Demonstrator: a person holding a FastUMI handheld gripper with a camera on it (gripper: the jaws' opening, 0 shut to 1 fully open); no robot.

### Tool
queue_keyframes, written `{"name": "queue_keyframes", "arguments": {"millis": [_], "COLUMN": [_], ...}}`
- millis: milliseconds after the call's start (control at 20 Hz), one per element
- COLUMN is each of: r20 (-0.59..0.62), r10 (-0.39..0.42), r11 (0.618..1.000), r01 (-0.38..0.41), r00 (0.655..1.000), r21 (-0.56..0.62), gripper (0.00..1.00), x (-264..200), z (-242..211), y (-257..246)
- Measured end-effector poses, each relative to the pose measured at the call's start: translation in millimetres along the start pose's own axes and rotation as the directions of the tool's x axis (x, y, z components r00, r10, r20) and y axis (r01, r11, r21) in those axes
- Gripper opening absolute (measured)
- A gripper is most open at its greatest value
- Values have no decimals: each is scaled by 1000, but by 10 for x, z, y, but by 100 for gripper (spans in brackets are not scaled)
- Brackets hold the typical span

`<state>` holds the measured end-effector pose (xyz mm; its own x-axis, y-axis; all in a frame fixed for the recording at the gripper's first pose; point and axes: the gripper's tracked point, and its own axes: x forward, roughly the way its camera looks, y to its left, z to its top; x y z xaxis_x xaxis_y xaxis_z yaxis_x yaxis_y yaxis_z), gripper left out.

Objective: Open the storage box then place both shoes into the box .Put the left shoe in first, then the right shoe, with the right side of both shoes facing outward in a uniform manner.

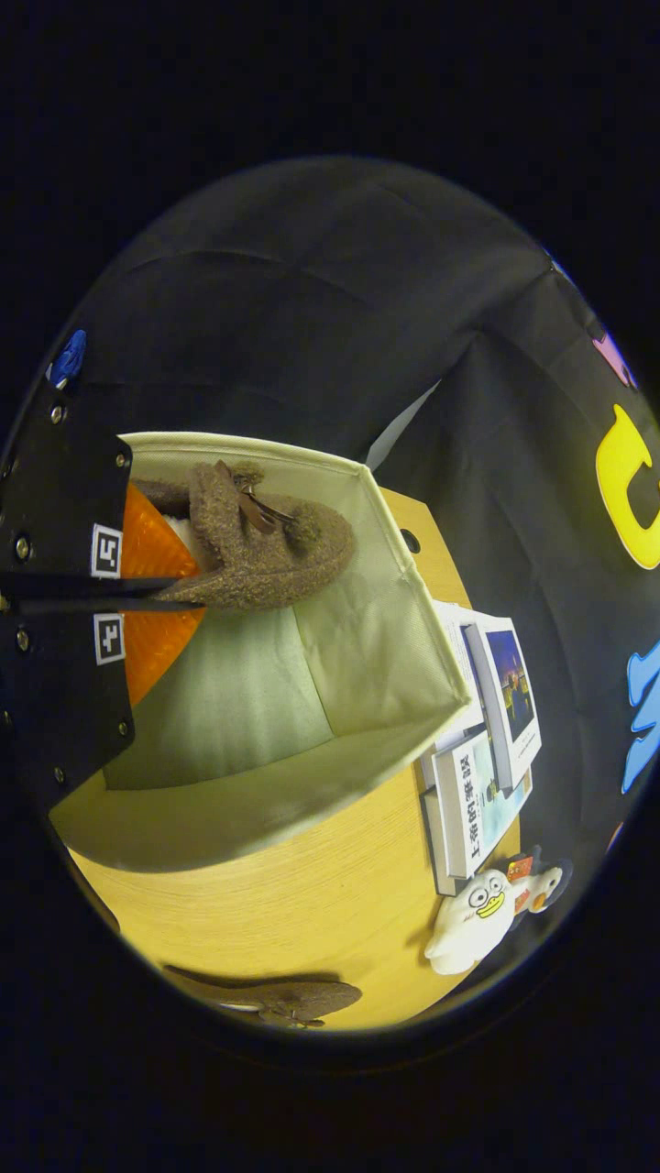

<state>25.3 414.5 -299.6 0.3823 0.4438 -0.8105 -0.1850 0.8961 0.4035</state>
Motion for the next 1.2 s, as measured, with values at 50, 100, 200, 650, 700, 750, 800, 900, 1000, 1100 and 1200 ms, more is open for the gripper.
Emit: {"name": "queue_keyframes", "arguments": {"millis": [50,100,200,650,700,750,800,900,1000,1100,1200], "r20": [-5,-7,-21,122,136,158,181,209,242,270,302], "r10": [-2,13,66,188,180,169,147,124,114,84,44], "r11": [1000,1000,997,957,955,954,953,953,959,967,972], "r01": [2,-13,-67,-153,-140,-121,-91,-57,-43,-13,29], "r00": [1000,1000,998,975,974,973,972,970,964,959,952], "r21": [-7,-12,-32,-247,-260,-276,-289,-298,-279,-254,-233], "gripper": [4,4,16,98,98,98,98,98,98,98,98], "x": [6,11,-50,-971,-1089,-1198,-1298,-1488,-1651,-1785,-1901], "z": [-27,-50,-96,214,255,310,376,431,495,546,599], "y": [3,32,136,91,-15,-109,-252,-480,-680,-948,-1232]}}
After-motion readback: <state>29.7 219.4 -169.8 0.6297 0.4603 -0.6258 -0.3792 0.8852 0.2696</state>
